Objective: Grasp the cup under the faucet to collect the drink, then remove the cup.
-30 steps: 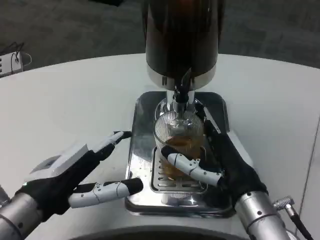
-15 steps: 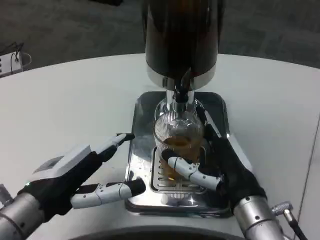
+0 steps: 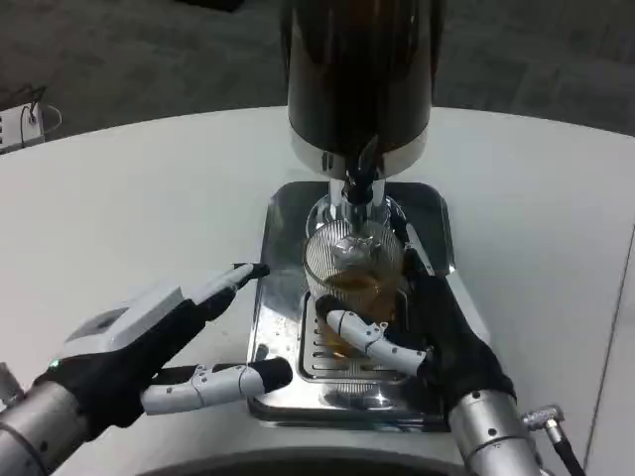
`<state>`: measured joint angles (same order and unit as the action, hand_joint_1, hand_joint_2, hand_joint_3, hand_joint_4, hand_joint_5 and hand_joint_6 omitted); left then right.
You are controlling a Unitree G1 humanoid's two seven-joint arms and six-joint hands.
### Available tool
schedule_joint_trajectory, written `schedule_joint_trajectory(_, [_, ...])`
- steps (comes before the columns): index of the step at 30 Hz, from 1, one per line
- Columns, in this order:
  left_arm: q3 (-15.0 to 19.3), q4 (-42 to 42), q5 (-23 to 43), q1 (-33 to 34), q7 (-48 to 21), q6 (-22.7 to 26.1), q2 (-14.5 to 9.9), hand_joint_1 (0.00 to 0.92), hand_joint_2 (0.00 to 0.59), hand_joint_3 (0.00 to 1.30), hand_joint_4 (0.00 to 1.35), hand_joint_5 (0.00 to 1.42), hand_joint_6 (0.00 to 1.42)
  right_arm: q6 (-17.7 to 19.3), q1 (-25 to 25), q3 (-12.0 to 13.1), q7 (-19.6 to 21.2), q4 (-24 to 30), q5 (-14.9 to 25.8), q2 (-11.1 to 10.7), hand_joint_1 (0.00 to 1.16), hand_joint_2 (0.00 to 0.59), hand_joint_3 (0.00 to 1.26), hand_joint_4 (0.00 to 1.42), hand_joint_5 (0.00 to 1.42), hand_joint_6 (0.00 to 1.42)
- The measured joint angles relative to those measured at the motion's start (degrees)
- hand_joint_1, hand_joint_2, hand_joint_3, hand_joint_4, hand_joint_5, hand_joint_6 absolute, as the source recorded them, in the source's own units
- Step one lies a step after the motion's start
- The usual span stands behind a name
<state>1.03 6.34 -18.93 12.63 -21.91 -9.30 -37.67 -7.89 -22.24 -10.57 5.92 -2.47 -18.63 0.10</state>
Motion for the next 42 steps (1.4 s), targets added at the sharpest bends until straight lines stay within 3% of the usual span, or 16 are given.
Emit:
schedule_joint_trajectory(16, [0.18,1.12,0.03,-1.70,-0.49,1.41,-0.48,0.000,0.018,0.06,0.00,0.05,0.11,0.13,-1.83,-2.01,3.95,-2.17,-2.71,2.36,0.75,0.251,0.00,0.01,0.09,0.02])
schedule_joint_trajectory(23, [0.21,1.48,0.04,-2.16,-1.06,2.30,-0.71,0.000,0.018,0.07,0.00,0.05,0.11,0.09,-1.83,-3.28,7.50,-2.60,-5.50,3.70,0.76,0.251,0.00,0.04,0.14,0.05])
schedule_joint_trajectory(33, [0.21,1.61,0.09,-2.18,-1.68,3.07,-0.73,0.000,0.018,0.07,0.00,0.05,0.11,-0.03,-2.17,-3.74,9.46,-3.95,-6.88,5.01,0.76,0.252,0.00,0.13,0.21,0.10])
schedule_joint_trajectory(42, [0.21,1.65,0.13,-2.41,-2.90,3.57,-0.89,0.000,0.018,0.08,0.00,0.05,0.11,0.57,-3.27,-3.96,10.71,-6.36,-6.86,6.24,0.79,0.269,0.11,0.19,0.27,0.22])
